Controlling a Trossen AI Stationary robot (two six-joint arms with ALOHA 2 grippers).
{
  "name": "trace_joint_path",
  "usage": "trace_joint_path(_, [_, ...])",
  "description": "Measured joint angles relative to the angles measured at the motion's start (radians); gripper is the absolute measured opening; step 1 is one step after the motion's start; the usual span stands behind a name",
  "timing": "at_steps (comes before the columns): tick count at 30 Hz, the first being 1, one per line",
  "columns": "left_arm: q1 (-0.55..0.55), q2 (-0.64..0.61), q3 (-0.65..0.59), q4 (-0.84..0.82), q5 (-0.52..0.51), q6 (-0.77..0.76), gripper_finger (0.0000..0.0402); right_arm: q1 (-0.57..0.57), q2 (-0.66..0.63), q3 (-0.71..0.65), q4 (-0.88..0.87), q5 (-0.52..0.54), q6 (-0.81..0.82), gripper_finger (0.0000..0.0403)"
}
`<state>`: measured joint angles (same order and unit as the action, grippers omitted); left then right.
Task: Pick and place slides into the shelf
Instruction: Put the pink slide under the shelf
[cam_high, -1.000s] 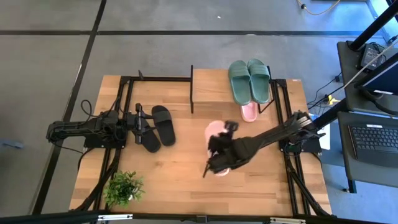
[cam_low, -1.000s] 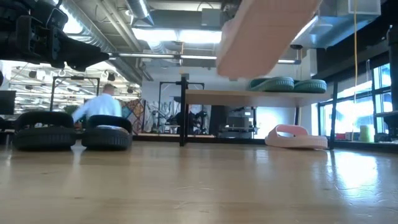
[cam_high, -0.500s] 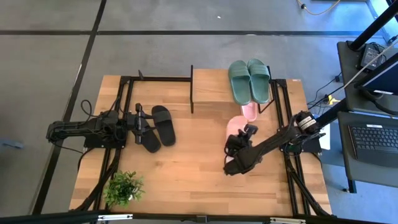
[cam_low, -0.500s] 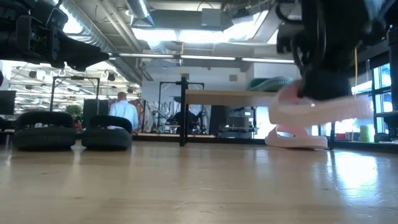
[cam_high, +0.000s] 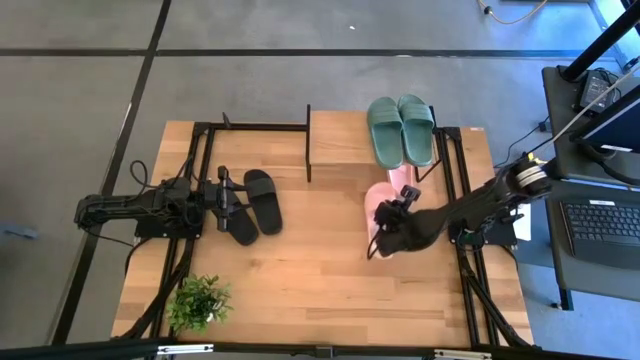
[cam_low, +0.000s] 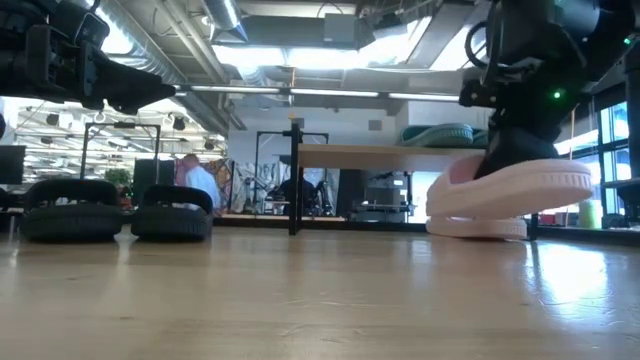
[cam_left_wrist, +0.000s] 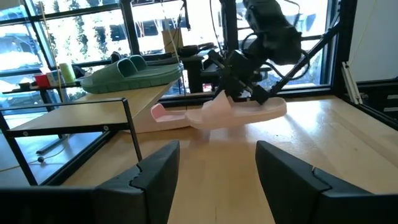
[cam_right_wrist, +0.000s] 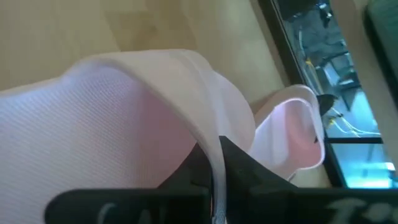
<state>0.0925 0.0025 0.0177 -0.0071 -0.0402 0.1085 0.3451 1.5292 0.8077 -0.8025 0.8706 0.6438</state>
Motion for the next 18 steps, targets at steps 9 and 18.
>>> trace_joint_path(9, [0.0, 0.0, 0.0, 0.0, -0.003, 0.0, 0.0204, -0.117, -0.04, -0.14, 0.226, -0.01, -0.133, 0.0013])
trace_joint_path(18, [0.0, 0.0, 0.0, 0.0, -0.003, 0.0, 0.0204, -0.154, -0.04, -0.165, 0.265, -0.011, -0.188, 0.0021])
